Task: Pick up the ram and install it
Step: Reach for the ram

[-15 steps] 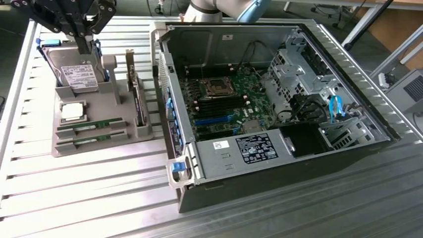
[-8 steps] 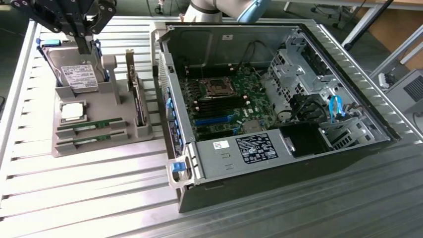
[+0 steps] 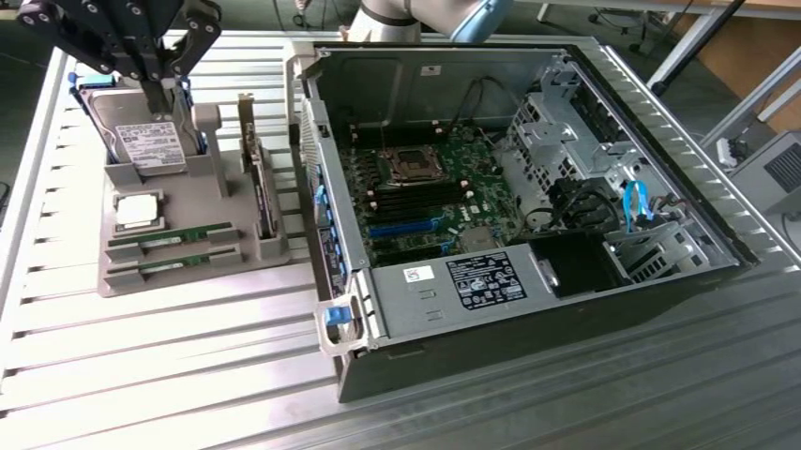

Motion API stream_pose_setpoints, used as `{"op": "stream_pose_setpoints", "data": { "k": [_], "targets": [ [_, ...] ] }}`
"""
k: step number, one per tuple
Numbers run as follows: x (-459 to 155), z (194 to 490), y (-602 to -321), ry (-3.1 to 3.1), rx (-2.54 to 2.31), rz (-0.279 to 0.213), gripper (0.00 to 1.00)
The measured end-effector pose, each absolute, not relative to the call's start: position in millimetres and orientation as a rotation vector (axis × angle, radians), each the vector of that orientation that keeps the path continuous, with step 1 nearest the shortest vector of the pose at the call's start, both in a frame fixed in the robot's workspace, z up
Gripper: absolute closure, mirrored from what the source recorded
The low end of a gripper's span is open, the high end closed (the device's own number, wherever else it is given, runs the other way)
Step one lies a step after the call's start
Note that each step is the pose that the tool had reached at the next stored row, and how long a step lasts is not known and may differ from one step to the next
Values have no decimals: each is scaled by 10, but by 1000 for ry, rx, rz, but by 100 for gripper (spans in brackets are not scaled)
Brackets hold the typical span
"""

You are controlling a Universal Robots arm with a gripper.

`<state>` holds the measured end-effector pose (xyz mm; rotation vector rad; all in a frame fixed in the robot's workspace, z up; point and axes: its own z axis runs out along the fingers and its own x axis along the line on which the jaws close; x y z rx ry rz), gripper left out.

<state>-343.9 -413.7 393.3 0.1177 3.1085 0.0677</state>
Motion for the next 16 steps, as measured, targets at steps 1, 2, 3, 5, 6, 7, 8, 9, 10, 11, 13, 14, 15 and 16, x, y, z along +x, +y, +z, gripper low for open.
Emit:
{"op": "stream_pose_setpoints", "data": {
  "k": [1, 2, 3, 5, 6, 7, 8, 9, 10, 11, 13, 14, 15, 16],
  "targets": [
    [-3440, 3933, -4148, 3109, 118, 68, 91],
    [-3439, 3933, -4160, 3109, 118, 68, 91],
    [-3439, 3933, -4173, 3109, 118, 68, 91],
    [-3440, 3933, -4197, 3109, 118, 68, 91],
    [-3439, 3933, -4219, 3108, 118, 68, 91],
    [-3440, 3933, -4253, 3109, 118, 68, 91],
    [-3440, 3933, -4287, 3108, 118, 68, 91],
    [-3439, 3934, -4312, 3109, 118, 68, 91],
    [-3440, 3933, -4332, 3109, 118, 68, 91],
    [-3439, 3933, -4366, 3108, 118, 68, 91],
    [-3440, 3934, -4427, 3109, 118, 68, 91],
    [-3440, 3933, -4429, 3109, 118, 68, 91],
    [-3439, 3933, -4429, 3108, 118, 68, 91],
    [-3439, 3933, -4430, 3108, 118, 68, 91]
  ]
}}
